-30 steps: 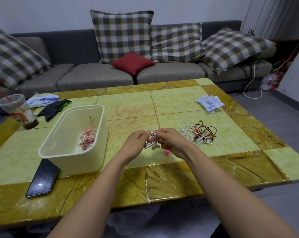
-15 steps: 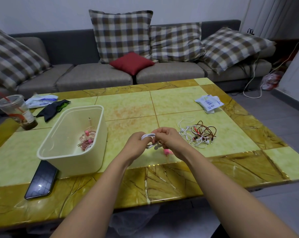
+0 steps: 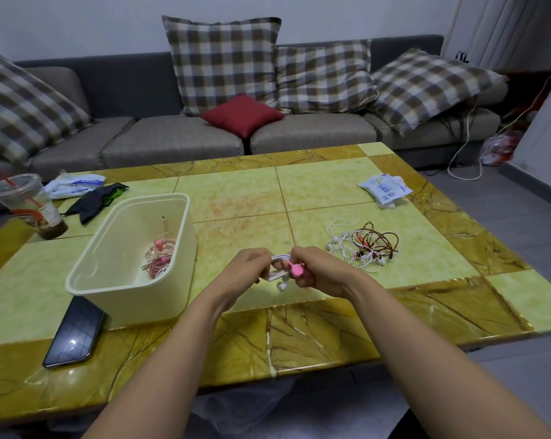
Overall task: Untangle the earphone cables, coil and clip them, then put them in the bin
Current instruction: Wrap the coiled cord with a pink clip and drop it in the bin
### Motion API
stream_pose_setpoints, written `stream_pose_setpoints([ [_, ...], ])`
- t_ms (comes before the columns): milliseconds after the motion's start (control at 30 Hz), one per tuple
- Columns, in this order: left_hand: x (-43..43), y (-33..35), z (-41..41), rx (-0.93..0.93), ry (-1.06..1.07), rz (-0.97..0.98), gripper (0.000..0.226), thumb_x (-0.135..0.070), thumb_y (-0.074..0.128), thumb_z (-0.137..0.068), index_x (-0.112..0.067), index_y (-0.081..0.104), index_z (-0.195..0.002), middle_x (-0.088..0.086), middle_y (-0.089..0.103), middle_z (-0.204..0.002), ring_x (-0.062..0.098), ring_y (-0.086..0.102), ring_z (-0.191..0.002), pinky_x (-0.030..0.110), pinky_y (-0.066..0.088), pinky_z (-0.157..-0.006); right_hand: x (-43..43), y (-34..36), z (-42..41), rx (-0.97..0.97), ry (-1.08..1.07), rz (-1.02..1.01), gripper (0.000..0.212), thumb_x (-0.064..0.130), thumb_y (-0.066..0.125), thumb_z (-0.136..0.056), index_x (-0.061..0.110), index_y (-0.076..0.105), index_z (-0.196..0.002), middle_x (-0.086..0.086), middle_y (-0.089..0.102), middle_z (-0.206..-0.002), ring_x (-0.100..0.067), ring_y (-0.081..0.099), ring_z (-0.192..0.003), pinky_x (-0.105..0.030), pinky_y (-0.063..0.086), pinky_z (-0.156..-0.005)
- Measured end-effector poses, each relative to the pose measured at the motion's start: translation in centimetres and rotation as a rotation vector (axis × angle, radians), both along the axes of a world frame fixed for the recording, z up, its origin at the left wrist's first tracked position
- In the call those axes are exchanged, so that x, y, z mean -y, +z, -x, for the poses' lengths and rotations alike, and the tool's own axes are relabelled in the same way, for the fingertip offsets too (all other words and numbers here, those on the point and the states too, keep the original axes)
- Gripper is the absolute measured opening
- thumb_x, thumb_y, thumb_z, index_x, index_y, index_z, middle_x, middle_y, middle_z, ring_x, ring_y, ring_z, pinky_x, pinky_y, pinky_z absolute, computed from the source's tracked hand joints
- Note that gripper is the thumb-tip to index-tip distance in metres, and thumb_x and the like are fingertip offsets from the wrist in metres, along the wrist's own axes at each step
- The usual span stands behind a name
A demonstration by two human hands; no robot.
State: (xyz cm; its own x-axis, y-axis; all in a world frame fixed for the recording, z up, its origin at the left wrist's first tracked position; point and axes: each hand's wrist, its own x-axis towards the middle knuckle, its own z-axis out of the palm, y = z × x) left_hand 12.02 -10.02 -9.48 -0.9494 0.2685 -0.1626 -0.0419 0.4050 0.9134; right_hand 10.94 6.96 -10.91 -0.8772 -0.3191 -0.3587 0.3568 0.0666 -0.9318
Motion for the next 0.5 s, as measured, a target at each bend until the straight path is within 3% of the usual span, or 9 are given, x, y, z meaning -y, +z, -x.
stream_pose_setpoints([
  [67, 0.0, -0.2, -0.1, -0.04, -0.022, 0.014, 0.005, -0.015, 0.056, -0.09, -0.014, 0.055, -0.094, 0.0, 0.052, -0.069, 0.013, 0.042, -0.066, 0.029, 0.032, -0.064, -0.1, -0.1, 0.0, 0.006, -0.018, 0.028, 0.018, 0.009, 0.041, -0.09, 0.008, 0.053, -0.076, -0.004, 0.052, -0.067, -0.01, 0.034, -0.054, -0.023, 0.026, -0.052],
  [100, 0.0, -0.4, -0.1, -0.052, -0.047, 0.001, 0.016, -0.018, 0.063, -0.089, -0.017, 0.053, -0.101, -0.001, 0.048, -0.066, 0.013, 0.039, -0.063, 0.027, 0.03, -0.06, -0.1, -0.2, 0.1, 0.003, -0.026, 0.034, 0.018, 0.009, 0.041, -0.09, 0.008, 0.054, -0.077, -0.003, 0.051, -0.065, -0.009, 0.034, -0.053, -0.023, 0.026, -0.052],
  [200, 0.1, -1.0, 0.0, -0.114, -0.127, -0.011, 0.026, -0.03, 0.071, -0.086, -0.021, 0.049, -0.099, -0.001, 0.035, -0.059, 0.015, 0.028, -0.06, 0.029, 0.022, -0.056, -0.1, 0.2, 0.0, -0.019, -0.04, 0.021, 0.021, 0.008, 0.04, -0.092, 0.008, 0.052, -0.075, 0.0, 0.048, -0.062, -0.009, 0.033, -0.052, -0.023, 0.025, -0.051],
  [300, 0.0, -1.3, 0.3, -0.195, -0.097, 0.076, 0.032, -0.051, 0.069, -0.078, -0.031, 0.049, -0.095, 0.0, 0.044, -0.063, 0.015, 0.034, -0.063, 0.033, 0.027, -0.062, -0.2, 0.5, -0.1, -0.061, -0.006, -0.014, 0.023, 0.005, 0.04, -0.092, 0.007, 0.051, -0.071, 0.001, 0.05, -0.056, -0.008, 0.033, -0.051, -0.024, 0.023, -0.05],
  [400, -0.2, -1.6, 0.3, -0.317, -0.092, 0.217, 0.028, -0.05, 0.064, -0.084, -0.038, 0.049, -0.105, 0.002, 0.058, -0.073, 0.012, 0.043, -0.084, 0.031, 0.031, -0.073, -0.3, 0.6, -0.1, -0.104, 0.056, -0.084, 0.025, 0.008, 0.043, -0.092, 0.006, 0.055, -0.071, -0.007, 0.055, -0.068, -0.011, 0.038, -0.056, -0.025, 0.027, -0.052],
  [500, -0.2, -1.7, 0.2, -0.383, -0.066, 0.293, 0.02, -0.047, 0.06, -0.089, -0.04, 0.049, -0.104, -0.006, 0.059, -0.091, 0.012, 0.037, -0.1, 0.02, 0.027, -0.077, -0.4, 0.6, -0.1, -0.128, 0.09, -0.135, 0.026, 0.01, 0.045, -0.093, 0.007, 0.06, -0.072, -0.013, 0.059, -0.076, -0.014, 0.046, -0.06, -0.025, 0.032, -0.055],
])
